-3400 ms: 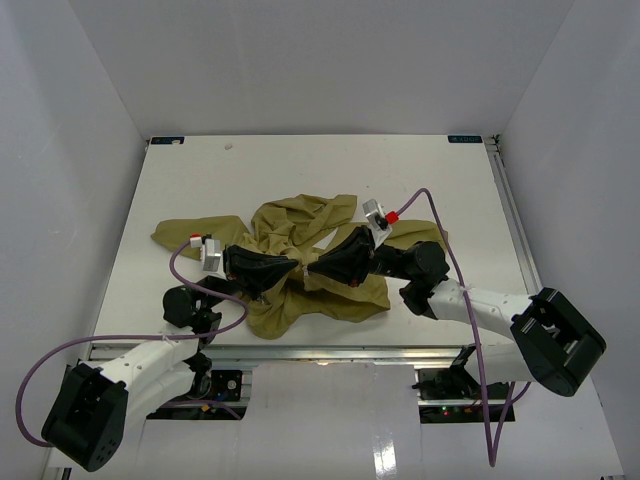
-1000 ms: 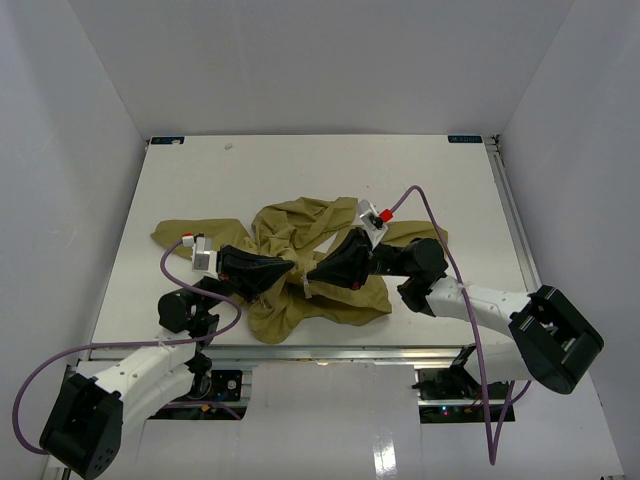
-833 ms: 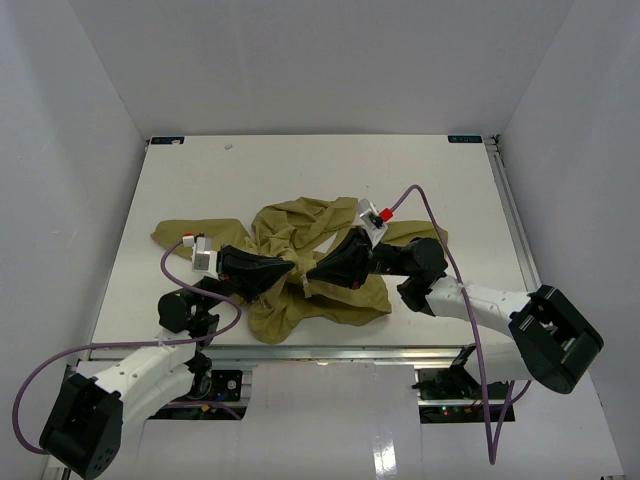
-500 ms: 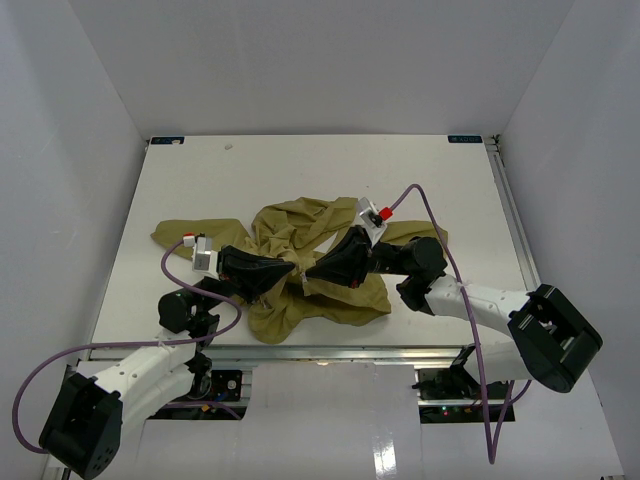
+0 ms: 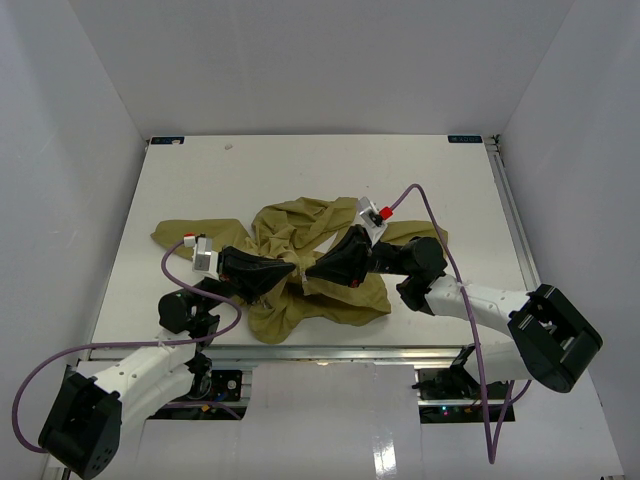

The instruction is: Zip up the jacket

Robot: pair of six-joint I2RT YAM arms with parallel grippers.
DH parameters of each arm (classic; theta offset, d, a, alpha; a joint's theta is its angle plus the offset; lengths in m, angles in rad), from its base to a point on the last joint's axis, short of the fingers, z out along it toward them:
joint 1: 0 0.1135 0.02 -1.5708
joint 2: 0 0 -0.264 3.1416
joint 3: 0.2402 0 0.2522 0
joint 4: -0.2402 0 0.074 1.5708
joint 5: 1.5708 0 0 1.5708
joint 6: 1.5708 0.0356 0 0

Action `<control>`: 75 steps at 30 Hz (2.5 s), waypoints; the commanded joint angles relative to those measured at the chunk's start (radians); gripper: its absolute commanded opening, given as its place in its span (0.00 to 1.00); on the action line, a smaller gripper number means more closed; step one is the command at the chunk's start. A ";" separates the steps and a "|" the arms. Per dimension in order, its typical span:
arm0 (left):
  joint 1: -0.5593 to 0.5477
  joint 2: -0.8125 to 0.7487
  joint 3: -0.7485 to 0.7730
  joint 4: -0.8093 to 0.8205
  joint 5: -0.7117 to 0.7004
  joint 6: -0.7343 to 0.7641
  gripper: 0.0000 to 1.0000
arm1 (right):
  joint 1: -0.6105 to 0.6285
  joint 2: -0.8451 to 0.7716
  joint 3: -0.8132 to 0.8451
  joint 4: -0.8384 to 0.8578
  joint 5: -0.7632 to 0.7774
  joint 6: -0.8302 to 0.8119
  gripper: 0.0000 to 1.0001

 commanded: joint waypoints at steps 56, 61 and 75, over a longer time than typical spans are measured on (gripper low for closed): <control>-0.015 0.005 0.022 0.489 -0.007 0.061 0.00 | 0.000 -0.021 0.018 0.292 -0.016 0.018 0.08; -0.015 0.010 0.018 0.490 -0.005 0.067 0.00 | 0.002 -0.034 0.019 0.283 -0.011 0.016 0.08; -0.015 0.003 0.005 0.490 0.000 0.086 0.00 | 0.000 -0.031 0.024 0.283 -0.010 0.018 0.08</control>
